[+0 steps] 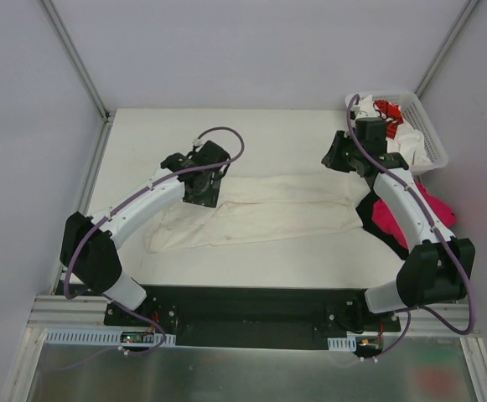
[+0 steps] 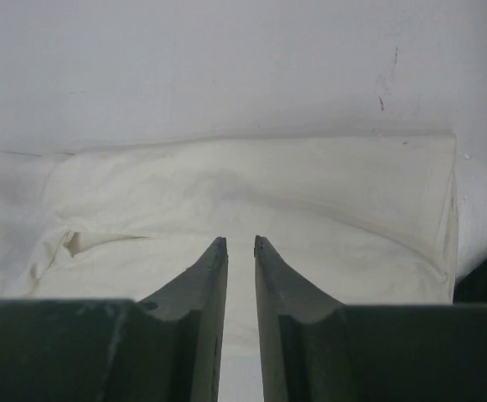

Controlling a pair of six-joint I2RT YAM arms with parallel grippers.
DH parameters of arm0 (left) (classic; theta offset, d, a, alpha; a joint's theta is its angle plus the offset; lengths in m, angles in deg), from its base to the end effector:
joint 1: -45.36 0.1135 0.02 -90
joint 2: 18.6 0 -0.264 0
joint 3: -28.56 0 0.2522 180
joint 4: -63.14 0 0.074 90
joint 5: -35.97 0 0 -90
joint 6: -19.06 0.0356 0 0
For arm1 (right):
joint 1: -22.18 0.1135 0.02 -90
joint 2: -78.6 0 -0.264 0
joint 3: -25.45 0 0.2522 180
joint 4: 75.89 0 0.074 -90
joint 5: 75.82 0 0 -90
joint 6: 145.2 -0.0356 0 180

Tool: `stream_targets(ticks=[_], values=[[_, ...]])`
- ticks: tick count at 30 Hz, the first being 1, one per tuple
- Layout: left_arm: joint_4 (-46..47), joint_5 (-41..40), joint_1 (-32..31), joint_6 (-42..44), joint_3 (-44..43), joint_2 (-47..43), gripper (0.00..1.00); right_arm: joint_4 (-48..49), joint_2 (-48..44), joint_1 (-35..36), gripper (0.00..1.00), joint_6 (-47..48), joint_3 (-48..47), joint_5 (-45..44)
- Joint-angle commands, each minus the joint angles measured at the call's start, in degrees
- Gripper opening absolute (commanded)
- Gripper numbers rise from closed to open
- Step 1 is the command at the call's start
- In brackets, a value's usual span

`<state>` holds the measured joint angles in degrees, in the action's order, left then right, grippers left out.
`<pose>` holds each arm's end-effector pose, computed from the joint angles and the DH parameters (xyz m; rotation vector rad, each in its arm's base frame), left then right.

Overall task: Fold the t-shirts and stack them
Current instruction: Fold the other side of the tshirt into a rectangle

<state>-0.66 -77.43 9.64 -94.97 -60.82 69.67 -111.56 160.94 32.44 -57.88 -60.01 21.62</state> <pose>0.2625 -0.1713 0.2875 0.1309 2.5274 0.1480 0.3227 0.0631 0.3301 -0.2180 2.1346 0.2710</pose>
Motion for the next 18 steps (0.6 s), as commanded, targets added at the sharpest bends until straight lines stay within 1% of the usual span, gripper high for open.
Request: stream_targets(ticks=[1,2,4,5,6,8,9,10,12,14,15,17,18], values=[[-0.43,-4.37,-2.15,13.37,-4.45,1.20,0.76,2.57,-1.57,-0.24,0.22,-1.28,0.25,1.35],[0.20,-4.29,-3.11,17.83,-4.89,2.16,0.75,2.49,-1.57,-0.24,0.22,-1.36,0.42,1.43],[2.22,-3.50,-4.00,22.69,-4.63,3.22,0.74,2.93,-1.49,-0.24,0.22,-1.45,0.60,1.70],[3.10,-2.28,-4.70,26.63,-4.98,4.79,0.74,2.93,-1.57,-0.24,0.22,-1.45,0.69,1.70],[3.54,-1.05,-5.05,28.84,-4.89,5.59,0.70,2.93,-1.66,-0.24,0.22,-1.45,0.69,1.52],[4.25,-0.77,-6.02,32.71,-4.72,8.22,0.68,2.93,-1.75,-0.24,0.22,-1.28,0.60,1.43],[4.51,0.27,-6.81,33.43,-4.46,8.76,0.67,2.93,-1.75,-0.24,0.22,-1.19,0.77,1.26],[4.95,1.59,-7.07,34.05,-4.19,9.20,0.63,2.93,-2.01,-0.33,0.22,-1.02,0.86,0.91],[5.91,5.10,-8.21,34.40,-3.58,9.82,0.60,3.01,-2.01,-0.24,0.22,-1.01,0.95,0.64],[6.97,4.59,-10.32,35.01,-1.65,10.69,0.58,2.93,-2.01,-0.24,0.22,-0.75,0.86,0.47],[7.50,2.41,-10.85,34.93,-1.03,11.22,0.57,2.93,-2.10,-0.33,0.22,-0.58,0.95,0.55],[7.41,0.99,-11.65,34.84,0.20,12.71,0.51,2.75,-2.10,-0.33,0.22,-0.22,0.86,0.38],[7.50,0.12,-11.73,34.49,0.64,12.89,0.50,2.75,-2.28,-0.50,0.22,-0.14,0.86,0.21]])
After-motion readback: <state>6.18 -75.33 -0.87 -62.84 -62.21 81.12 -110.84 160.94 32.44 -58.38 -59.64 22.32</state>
